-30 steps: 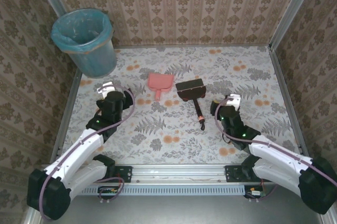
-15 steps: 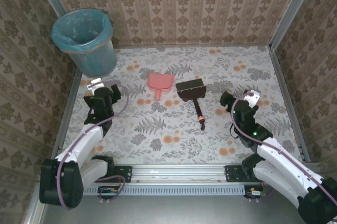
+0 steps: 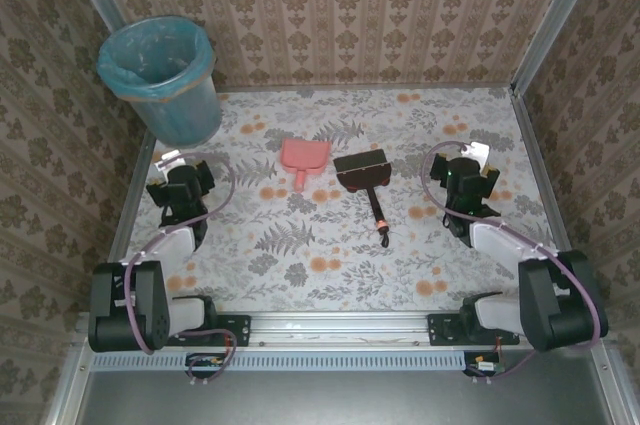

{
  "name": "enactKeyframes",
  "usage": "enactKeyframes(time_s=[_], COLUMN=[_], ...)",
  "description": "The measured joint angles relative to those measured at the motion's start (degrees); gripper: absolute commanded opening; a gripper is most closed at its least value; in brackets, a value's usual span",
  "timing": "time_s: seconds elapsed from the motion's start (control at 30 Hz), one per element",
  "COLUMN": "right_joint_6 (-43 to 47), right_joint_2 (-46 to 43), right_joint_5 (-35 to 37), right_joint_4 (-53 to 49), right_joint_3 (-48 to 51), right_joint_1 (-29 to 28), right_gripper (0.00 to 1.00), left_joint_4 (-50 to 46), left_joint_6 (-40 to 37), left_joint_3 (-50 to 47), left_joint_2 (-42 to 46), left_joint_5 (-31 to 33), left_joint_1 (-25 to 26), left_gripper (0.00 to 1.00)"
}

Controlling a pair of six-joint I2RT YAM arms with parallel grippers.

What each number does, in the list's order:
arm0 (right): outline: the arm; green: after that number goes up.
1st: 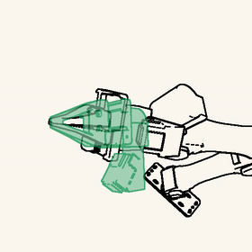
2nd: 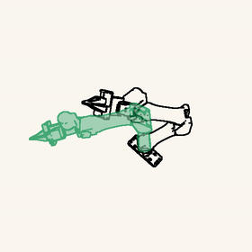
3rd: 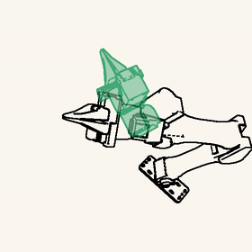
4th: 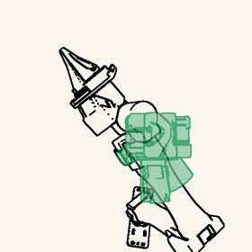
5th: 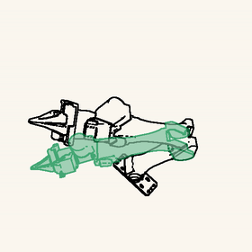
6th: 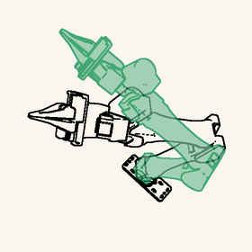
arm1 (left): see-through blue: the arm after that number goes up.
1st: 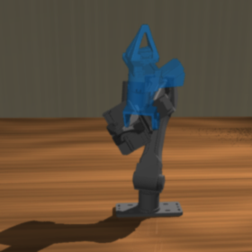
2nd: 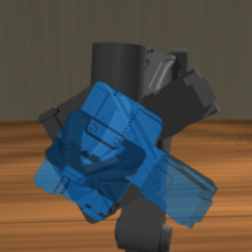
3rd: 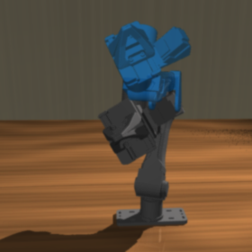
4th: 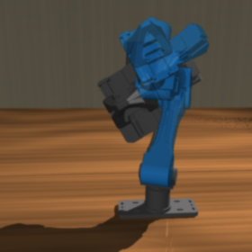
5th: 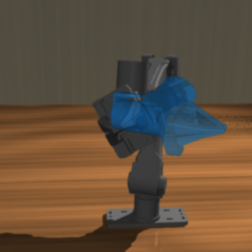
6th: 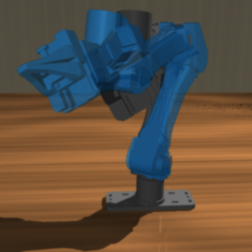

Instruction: Sweep away the paper scraps from the table

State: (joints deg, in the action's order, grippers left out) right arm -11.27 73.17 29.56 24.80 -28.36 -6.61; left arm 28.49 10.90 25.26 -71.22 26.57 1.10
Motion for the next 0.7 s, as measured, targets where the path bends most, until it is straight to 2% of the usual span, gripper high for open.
enactKeyframes(time_s=[0.17,0.37,0.53,0.7], right_joint_6=[2.5,3.1,5.4,7.7], right_joint_2=[1.2,6.0,12.3,14.2], right_joint_5=[-4.9,-12.2,-19.4,-21.3], right_joint_4=[4.0,11.5,17.8,21.6], right_joint_3=[1.0,4.0,4.4,5.3], right_joint_1=[4.5,6.9,6.8,5.0], right_gripper=[1.0,1.0,1.0,1.0], left_joint_4=[2.4,4.8,11.1,12.9], left_joint_6=[0.0,-1.2,-5.7,-8.5], left_joint_3=[0.0,-0.1,-0.8,-0.9], left_joint_2=[-5.6,-10.5,-11.7,-13.2], left_joint_5=[-0.9,-4.4,-5.6,-7.1], left_joint_1=[-2.8,-2.9,1.0,2.5], left_gripper=[1.0,1.0,1.0,1.0])
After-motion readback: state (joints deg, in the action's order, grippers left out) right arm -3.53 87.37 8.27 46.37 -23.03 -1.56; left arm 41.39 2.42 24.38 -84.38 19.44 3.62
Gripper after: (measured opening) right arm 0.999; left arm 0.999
